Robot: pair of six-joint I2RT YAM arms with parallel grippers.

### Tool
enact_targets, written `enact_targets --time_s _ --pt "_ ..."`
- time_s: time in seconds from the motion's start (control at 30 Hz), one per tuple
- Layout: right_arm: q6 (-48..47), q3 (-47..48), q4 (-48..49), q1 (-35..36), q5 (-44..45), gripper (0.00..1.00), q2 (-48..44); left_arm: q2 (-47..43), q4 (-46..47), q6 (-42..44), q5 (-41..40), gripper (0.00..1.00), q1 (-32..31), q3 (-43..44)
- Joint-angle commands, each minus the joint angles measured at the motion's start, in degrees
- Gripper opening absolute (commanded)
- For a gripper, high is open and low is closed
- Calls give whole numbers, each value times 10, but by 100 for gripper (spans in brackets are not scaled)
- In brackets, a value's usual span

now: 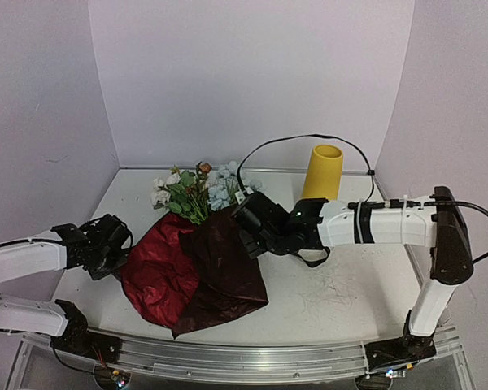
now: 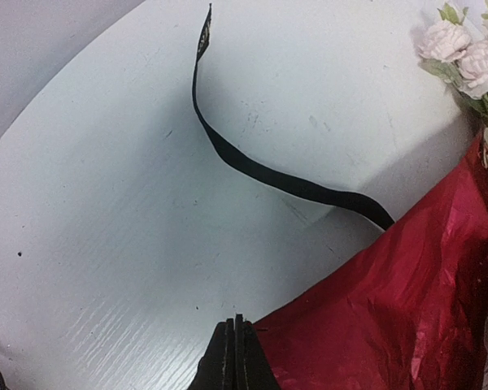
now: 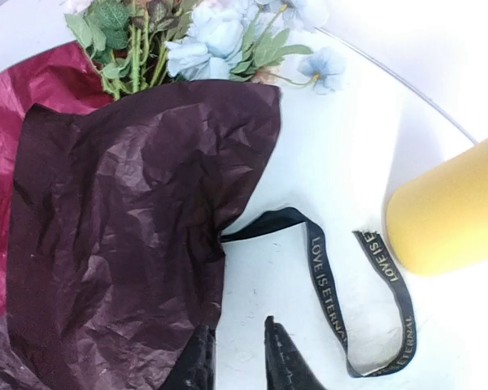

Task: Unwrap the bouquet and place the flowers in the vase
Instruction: Unfold the wrapping paper at the center of the board.

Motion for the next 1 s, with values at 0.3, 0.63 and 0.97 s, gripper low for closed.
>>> enact_targets --time_s 0.3,0.63,0.97 --pt "-26 218 -25 66 -52 84 205 56 104 4 49 0 67 -6" --pt "-5 290 -37 78 -58 75 296 47 114 19 50 0 80 -20" --pt "-15 319 -47 78 -38 61 333 45 116 83 80 11 83 10"
